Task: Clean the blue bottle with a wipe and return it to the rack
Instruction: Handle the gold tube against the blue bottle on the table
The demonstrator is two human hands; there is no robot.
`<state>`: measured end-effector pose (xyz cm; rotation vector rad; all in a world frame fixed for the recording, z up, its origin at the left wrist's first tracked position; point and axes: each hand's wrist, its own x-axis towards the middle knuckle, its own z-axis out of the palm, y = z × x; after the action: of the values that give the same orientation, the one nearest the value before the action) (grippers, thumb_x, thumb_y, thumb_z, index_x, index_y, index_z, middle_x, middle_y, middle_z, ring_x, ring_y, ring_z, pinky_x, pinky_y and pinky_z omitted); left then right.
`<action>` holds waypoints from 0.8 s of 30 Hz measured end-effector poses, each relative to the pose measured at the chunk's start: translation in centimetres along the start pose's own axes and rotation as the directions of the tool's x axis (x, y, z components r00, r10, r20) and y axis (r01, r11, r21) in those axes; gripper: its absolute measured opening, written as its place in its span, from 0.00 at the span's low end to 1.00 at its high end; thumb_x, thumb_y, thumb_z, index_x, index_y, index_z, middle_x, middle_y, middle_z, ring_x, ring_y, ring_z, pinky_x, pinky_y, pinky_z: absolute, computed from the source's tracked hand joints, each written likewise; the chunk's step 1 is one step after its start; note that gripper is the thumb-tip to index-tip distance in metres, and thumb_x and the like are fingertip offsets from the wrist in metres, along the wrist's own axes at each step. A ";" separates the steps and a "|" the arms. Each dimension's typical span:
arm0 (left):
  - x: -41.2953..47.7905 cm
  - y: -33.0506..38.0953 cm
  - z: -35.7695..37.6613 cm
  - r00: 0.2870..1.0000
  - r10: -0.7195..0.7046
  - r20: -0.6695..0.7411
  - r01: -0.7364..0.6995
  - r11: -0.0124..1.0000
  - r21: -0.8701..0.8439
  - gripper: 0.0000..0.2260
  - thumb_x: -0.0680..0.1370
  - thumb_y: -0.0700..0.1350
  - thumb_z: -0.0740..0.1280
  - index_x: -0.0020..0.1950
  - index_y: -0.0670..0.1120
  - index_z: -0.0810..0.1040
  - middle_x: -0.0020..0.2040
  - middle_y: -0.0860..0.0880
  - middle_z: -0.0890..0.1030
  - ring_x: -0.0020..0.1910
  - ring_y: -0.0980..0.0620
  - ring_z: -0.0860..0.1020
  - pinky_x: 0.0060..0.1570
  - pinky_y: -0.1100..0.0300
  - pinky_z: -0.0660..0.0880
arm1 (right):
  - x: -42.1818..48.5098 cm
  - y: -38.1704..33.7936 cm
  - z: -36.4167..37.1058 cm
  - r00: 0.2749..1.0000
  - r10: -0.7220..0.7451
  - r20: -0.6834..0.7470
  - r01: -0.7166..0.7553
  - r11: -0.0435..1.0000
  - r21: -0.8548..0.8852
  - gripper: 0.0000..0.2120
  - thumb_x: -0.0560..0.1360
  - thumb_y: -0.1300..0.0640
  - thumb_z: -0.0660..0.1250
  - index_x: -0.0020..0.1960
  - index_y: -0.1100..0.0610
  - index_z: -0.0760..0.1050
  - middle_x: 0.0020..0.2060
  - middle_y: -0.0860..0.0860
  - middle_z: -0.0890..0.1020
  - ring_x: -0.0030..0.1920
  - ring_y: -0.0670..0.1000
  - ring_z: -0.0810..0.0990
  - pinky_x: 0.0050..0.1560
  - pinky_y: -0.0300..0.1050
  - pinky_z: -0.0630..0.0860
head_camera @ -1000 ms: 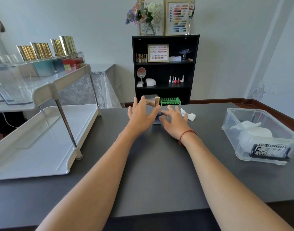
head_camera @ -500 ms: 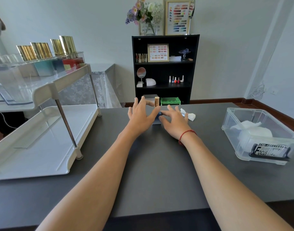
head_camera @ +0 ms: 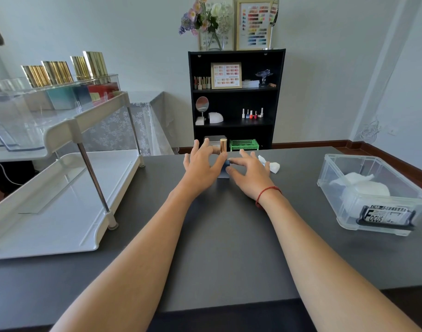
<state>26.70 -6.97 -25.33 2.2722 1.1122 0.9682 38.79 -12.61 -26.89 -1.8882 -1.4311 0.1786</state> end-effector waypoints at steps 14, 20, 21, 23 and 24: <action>-0.2 -0.1 -0.3 1.000 0.014 -0.002 -0.014 0.999 -0.042 0.12 0.80 0.53 0.59 0.59 0.52 0.77 0.77 0.46 0.58 0.78 0.46 0.46 0.73 0.39 0.42 | -0.2 0.1 -0.2 1.000 -0.017 -0.026 0.019 0.996 0.083 0.14 0.76 0.50 0.65 0.62 0.47 0.75 0.75 0.51 0.60 0.77 0.53 0.48 0.73 0.62 0.37; -0.1 -0.2 -0.3 0.998 0.019 0.064 -0.017 1.000 -0.019 0.14 0.82 0.52 0.55 0.63 0.52 0.76 0.78 0.46 0.55 0.78 0.46 0.43 0.73 0.39 0.40 | -0.2 0.1 -0.1 1.000 -0.005 -0.024 0.007 0.997 0.078 0.14 0.77 0.50 0.63 0.62 0.47 0.75 0.76 0.51 0.60 0.78 0.53 0.48 0.73 0.59 0.35; -0.1 -0.1 -0.4 0.997 0.013 0.079 -0.010 0.999 -0.034 0.14 0.82 0.51 0.54 0.62 0.52 0.77 0.78 0.46 0.54 0.77 0.46 0.42 0.73 0.39 0.40 | -0.2 0.1 -0.1 1.000 -0.001 -0.025 0.003 0.997 0.081 0.13 0.77 0.50 0.63 0.62 0.47 0.75 0.75 0.51 0.60 0.78 0.53 0.48 0.73 0.59 0.35; -0.1 0.1 -0.4 0.995 0.000 0.096 0.007 0.998 -0.069 0.15 0.82 0.48 0.53 0.58 0.52 0.78 0.78 0.46 0.53 0.77 0.47 0.42 0.73 0.40 0.39 | -0.2 0.1 -0.1 1.000 0.003 -0.019 -0.002 0.997 0.076 0.13 0.77 0.49 0.63 0.61 0.48 0.75 0.75 0.51 0.60 0.77 0.53 0.48 0.73 0.59 0.35; -0.2 0.2 -0.4 0.996 -0.007 0.093 0.015 0.996 -0.089 0.15 0.82 0.48 0.52 0.58 0.51 0.78 0.78 0.46 0.53 0.77 0.47 0.42 0.73 0.40 0.39 | -0.2 0.1 -0.1 1.000 0.003 -0.016 -0.002 0.997 0.073 0.12 0.77 0.49 0.64 0.60 0.48 0.75 0.76 0.51 0.60 0.77 0.53 0.48 0.73 0.59 0.35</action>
<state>26.41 -7.23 -24.99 2.2133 1.0212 0.8812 38.84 -12.79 -26.96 -1.8288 -1.3935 0.2134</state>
